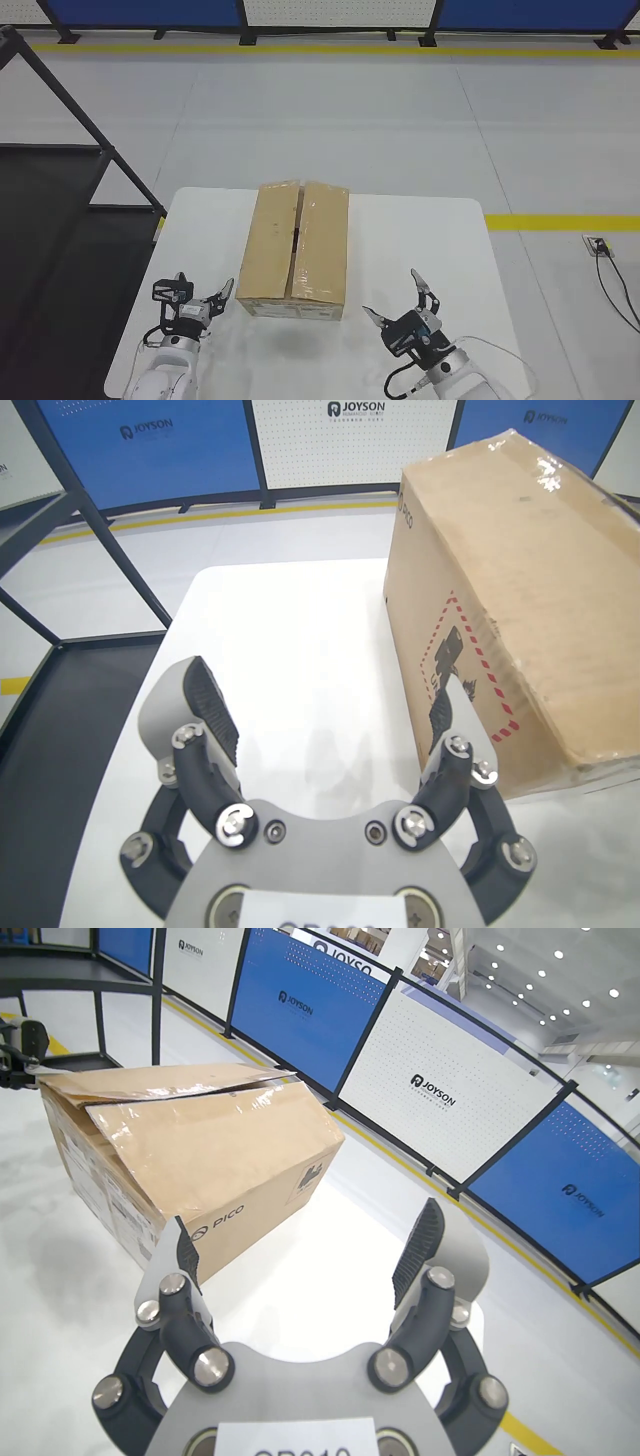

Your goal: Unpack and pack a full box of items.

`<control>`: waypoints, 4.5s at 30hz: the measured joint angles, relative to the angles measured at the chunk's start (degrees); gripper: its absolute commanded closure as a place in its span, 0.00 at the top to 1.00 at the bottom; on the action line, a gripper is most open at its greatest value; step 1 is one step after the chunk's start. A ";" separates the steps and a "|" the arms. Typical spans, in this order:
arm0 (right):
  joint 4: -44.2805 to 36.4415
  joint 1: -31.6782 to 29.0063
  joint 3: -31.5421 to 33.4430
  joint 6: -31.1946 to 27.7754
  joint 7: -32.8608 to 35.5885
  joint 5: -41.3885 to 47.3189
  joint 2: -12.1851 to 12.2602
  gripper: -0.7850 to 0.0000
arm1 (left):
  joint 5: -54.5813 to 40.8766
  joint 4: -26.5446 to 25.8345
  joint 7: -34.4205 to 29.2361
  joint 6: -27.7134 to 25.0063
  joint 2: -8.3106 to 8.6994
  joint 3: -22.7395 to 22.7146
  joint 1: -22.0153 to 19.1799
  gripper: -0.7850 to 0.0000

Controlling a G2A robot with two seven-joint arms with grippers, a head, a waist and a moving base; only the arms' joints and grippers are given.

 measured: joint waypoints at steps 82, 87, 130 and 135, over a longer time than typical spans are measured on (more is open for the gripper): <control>0.91 -4.93 3.55 -0.73 -6.72 -9.50 0.10 1.00 | 18.68 1.73 -1.23 -14.57 -3.30 20.00 -5.50 1.00; 0.27 -6.08 4.67 0.28 -7.28 -8.98 0.13 1.00 | 19.27 2.41 -1.23 -15.04 -3.84 22.12 -7.22 1.00; -1.04 -4.02 7.25 -3.51 -4.64 -6.09 0.01 1.00 | -3.15 4.66 -2.52 -6.15 -1.91 -2.40 -10.40 1.00; -1.88 -7.54 9.43 -1.67 -6.09 -5.31 0.17 1.00 | -7.84 16.31 -3.79 -7.60 -2.53 -1.17 -21.60 1.00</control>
